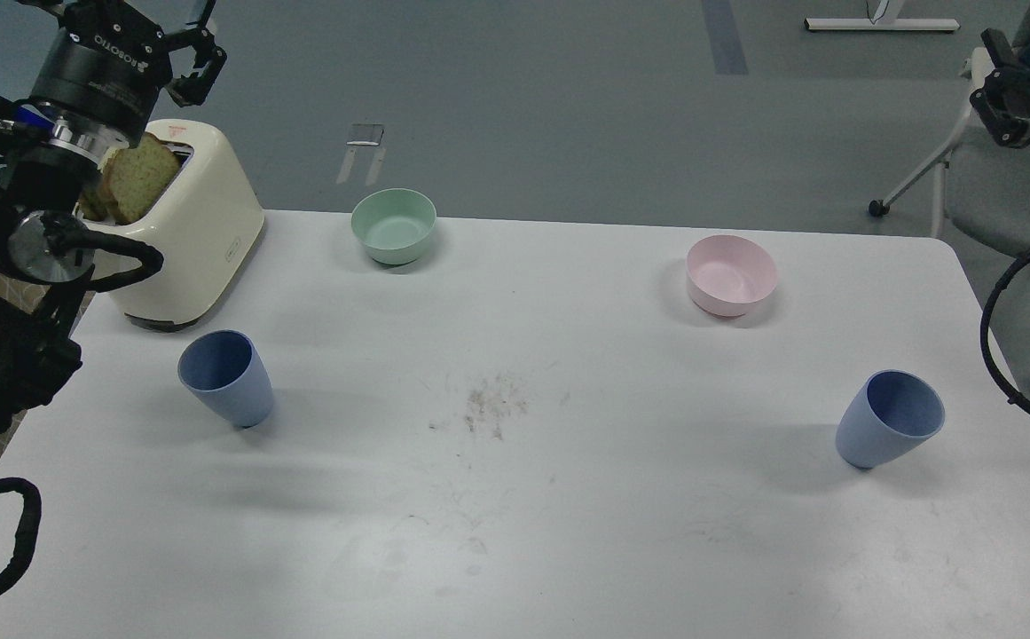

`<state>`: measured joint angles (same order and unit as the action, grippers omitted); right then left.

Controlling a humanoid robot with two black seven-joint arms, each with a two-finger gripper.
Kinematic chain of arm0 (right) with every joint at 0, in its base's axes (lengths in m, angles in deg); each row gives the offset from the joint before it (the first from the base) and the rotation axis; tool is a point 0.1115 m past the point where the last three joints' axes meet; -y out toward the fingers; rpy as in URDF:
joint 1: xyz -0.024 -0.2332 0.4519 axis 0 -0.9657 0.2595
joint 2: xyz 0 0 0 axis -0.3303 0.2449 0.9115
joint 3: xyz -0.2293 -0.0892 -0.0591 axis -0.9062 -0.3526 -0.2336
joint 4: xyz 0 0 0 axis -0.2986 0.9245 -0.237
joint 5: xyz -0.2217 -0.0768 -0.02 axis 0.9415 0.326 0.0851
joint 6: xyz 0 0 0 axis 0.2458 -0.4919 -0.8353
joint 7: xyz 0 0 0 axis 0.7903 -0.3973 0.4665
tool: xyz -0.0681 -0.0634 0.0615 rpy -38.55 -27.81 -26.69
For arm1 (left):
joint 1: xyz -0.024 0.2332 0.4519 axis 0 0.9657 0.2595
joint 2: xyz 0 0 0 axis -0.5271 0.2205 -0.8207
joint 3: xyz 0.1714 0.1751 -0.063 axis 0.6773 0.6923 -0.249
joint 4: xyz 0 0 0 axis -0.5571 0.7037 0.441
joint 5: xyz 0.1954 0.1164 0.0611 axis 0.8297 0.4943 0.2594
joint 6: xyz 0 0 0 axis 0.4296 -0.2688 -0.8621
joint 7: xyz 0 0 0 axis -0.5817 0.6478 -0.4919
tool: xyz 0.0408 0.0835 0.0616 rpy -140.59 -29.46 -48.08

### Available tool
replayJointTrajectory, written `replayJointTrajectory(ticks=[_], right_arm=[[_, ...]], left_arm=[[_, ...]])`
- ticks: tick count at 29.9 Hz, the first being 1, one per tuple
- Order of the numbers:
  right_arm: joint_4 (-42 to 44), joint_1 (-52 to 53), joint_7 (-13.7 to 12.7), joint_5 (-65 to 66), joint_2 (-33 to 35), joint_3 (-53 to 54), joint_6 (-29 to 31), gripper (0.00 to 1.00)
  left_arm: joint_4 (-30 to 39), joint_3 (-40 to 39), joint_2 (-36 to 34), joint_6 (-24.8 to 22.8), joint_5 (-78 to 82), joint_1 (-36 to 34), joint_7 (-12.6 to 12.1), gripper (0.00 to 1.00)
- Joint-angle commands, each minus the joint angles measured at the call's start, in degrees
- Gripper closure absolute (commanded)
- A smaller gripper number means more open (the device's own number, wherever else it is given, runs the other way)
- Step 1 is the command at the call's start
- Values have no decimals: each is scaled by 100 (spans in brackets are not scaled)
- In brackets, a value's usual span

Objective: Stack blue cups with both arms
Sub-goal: 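Lower the left hand from above the toaster toward the table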

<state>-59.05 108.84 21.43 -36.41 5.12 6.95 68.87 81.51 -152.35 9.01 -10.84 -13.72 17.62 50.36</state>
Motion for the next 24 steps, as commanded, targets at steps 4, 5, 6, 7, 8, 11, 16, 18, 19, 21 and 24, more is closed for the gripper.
replayJointTrajectory(ticks=[4, 5, 6, 7, 8, 11, 16, 18, 19, 21, 24], right_arm=[[-38, -51, 10, -4, -28, 45, 0, 0], [-29, -60, 10, -4, -28, 54, 0, 0], [-29, -69, 10, -4, -28, 63, 0, 0], [-29, -78, 10, -4, -28, 72, 0, 0], [-29, -86, 10, -12, -10, 98, 0, 0], [15, -113, 10, -4, 25, 116, 0, 0], [33, -104, 10, -4, 34, 116, 0, 0], [50, -113, 10, -4, 34, 124, 0, 0], [59, -113, 10, -12, 34, 124, 0, 0], [146, -113, 28, -12, 34, 124, 0, 0], [164, -113, 36, -12, 42, 159, 0, 0]], left_arm=[[62, 19, 133, 63, 1, 40, 15, 3], [62, 27, 142, 98, 1, 40, -11, 2], [62, 28, 142, 142, 1, 40, -37, 2], [62, 36, 134, 160, 1, 40, -38, 2], [54, 71, 107, 143, 1, 40, -29, 2], [62, 98, 81, 64, 1, 49, -11, 2], [71, 195, -25, -30, 9, 224, -46, 2], [71, 203, -200, -30, 18, 356, -38, 2], [71, 203, -235, -30, 27, 383, -29, 2], [80, 203, -454, -30, 97, 462, -29, 3], [185, 203, -771, -30, 228, 523, -3, 3]])
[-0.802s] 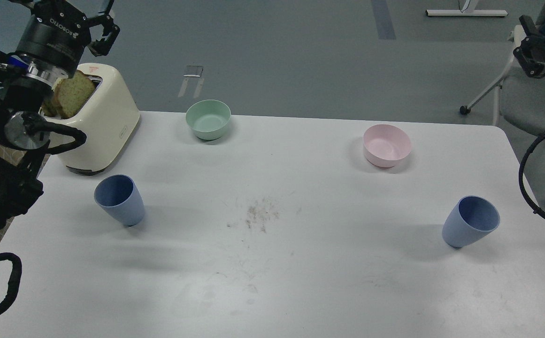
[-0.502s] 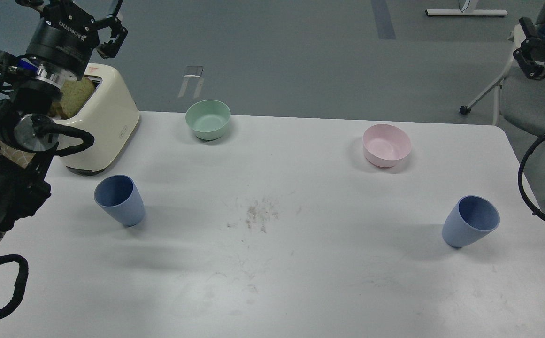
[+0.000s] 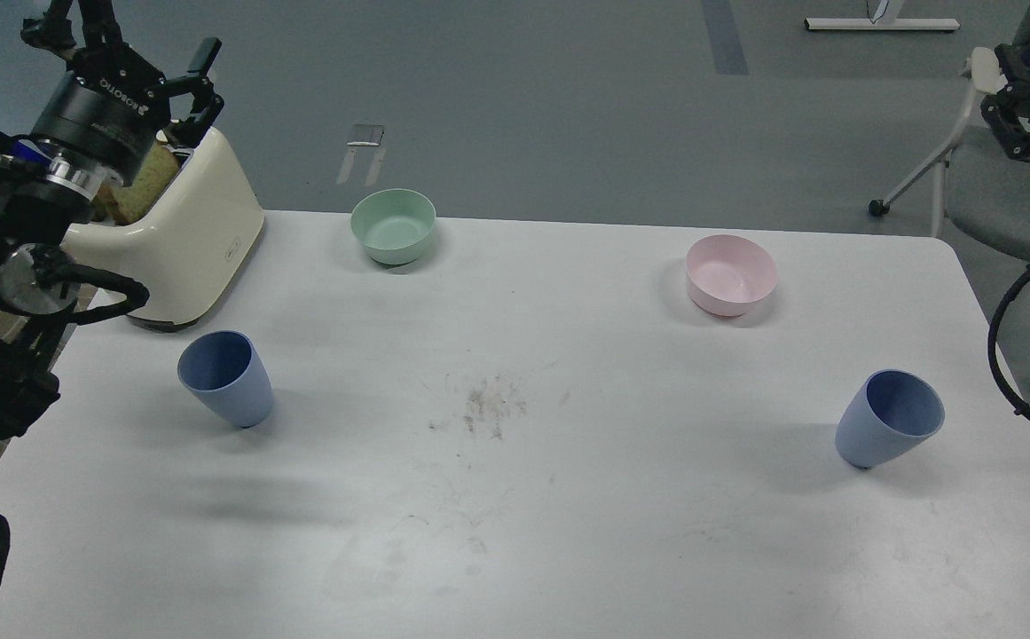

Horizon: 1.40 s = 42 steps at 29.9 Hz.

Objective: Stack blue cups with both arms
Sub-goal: 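Lower the left hand from above the toaster toward the table, then reach the left hand to the blue cup nearest it and grasp it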

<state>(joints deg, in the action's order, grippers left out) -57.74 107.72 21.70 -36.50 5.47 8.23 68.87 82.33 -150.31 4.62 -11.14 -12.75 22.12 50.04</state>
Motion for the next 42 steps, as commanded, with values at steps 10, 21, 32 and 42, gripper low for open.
replayJointTrajectory(ticks=[10, 21, 32, 42], right_arm=[[16, -211, 19, -275, -36, 400, 0, 0], [7, -273, 28, -284, -1, 541, 0, 0], [-63, -431, 37, -292, -80, 532, 0, 0], [-63, -457, 37, -292, -98, 532, 0, 0]], left_arm=[[2123, -228, -1974, 0, 2749, 908, 204, 15], [3168, 35, -2881, 0, 5884, 1513, 336, 15], [3935, 368, -3251, 102, 8436, 2156, 931, 24], [2812, 922, -2785, 647, 9079, 2103, 931, 29]])
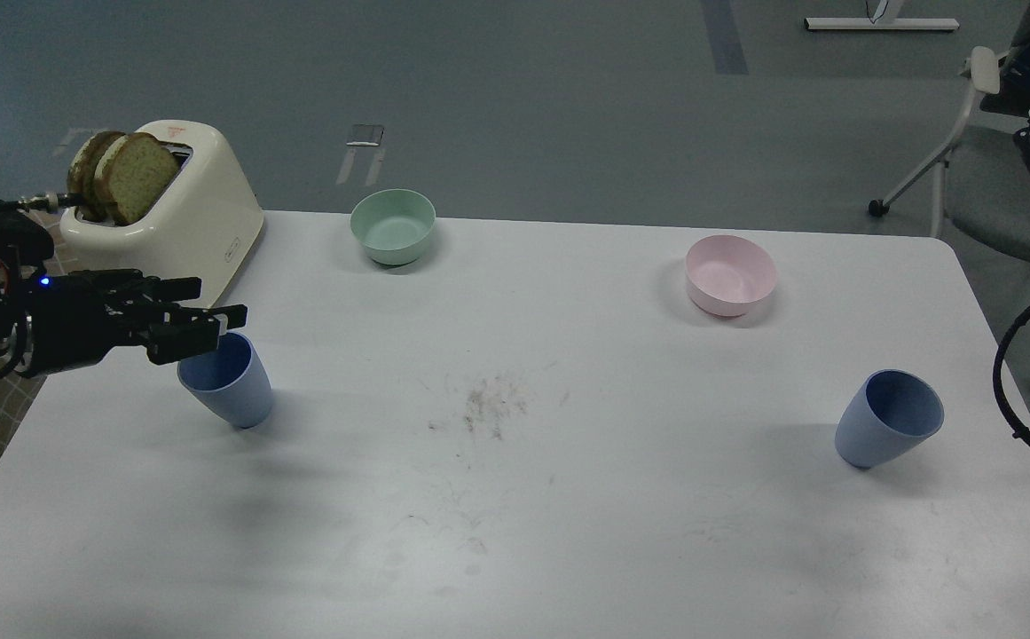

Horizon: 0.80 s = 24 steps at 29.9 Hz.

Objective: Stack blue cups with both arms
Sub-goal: 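Reach the left hand to the blue cup nearest it and grasp it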

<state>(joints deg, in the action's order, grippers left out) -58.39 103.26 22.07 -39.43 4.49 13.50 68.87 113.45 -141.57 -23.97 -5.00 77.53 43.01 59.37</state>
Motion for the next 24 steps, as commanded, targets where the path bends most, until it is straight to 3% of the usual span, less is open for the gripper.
replayJointTrajectory(ticks=[1, 11, 16, 19, 24], right_arm=[[2, -12, 0, 0, 0, 6, 0, 0], [-60, -20, 0, 0, -44, -3, 0, 0], [-60, -20, 0, 0, -44, -3, 0, 0], [-51, -64, 0, 0, -44, 6, 0, 0], [-33, -108, 0, 0, -36, 15, 0, 0]], left_arm=[[-389, 57, 83, 33, 60, 23, -2, 30], [-821, 620, 258, 490, 87, -3, -2, 38], [-1181, 620, 531, 508, 87, -21, -2, 69], [-1190, 620, 532, 508, 78, -29, -2, 97], [-1164, 620, 532, 508, 78, -47, -2, 100]])
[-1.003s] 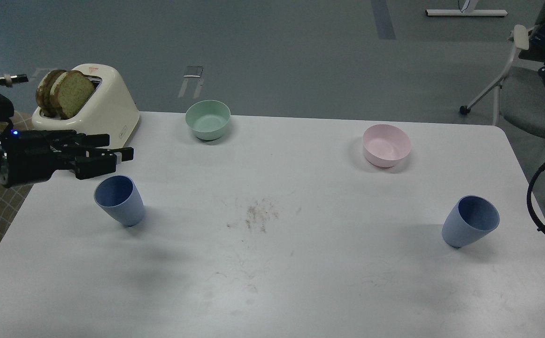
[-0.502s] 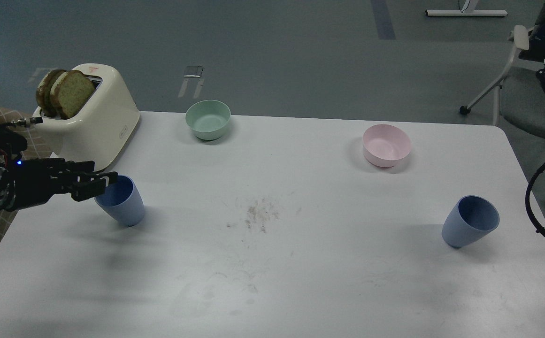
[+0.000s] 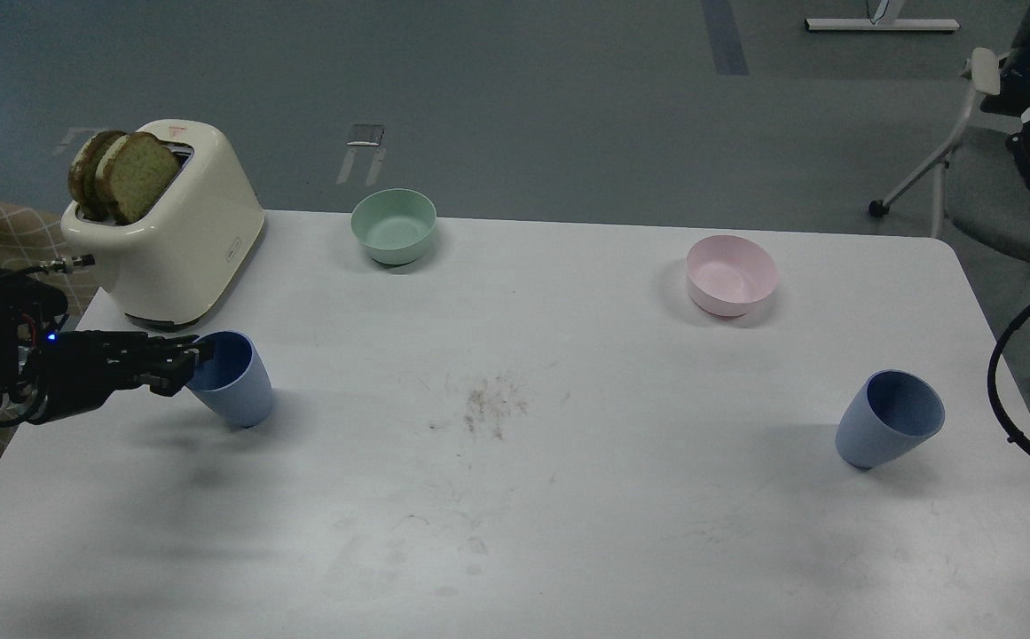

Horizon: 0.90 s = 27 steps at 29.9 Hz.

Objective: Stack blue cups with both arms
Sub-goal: 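Reach the left hand to the blue cup nearest it and grasp it, then carry the blue cup with the left hand to the table center and set it down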

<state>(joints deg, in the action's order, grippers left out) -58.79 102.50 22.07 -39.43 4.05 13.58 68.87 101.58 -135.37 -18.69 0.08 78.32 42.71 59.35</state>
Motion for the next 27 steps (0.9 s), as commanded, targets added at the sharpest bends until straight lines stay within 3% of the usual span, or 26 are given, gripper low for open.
replayJointTrajectory(ticks=[1, 8, 14, 17, 21, 27], right_arm=[[-2, -58, 0, 0, 9, 6, 0, 0], [-28, -242, 0, 0, 44, 191, 0, 0], [-318, -840, 0, 0, 140, 612, 0, 0], [-371, -1033, 0, 0, 202, 753, 0, 0], [-371, -1218, 0, 0, 211, 955, 0, 0], [-380, -1253, 0, 0, 229, 956, 0, 0]], left_arm=[[41, 0, 3, -1, -1, -78, 1, 100], [427, 0, 3, -88, -27, -711, 1, 100], [1262, 61, 485, -712, 17, -1546, 1, 100], [1386, 508, 995, -809, 157, -2011, 1, 100], [1351, 1667, 1644, -809, 324, -2898, -215, 100], [1184, 2398, 2323, -844, 1064, -3172, -233, 100]])
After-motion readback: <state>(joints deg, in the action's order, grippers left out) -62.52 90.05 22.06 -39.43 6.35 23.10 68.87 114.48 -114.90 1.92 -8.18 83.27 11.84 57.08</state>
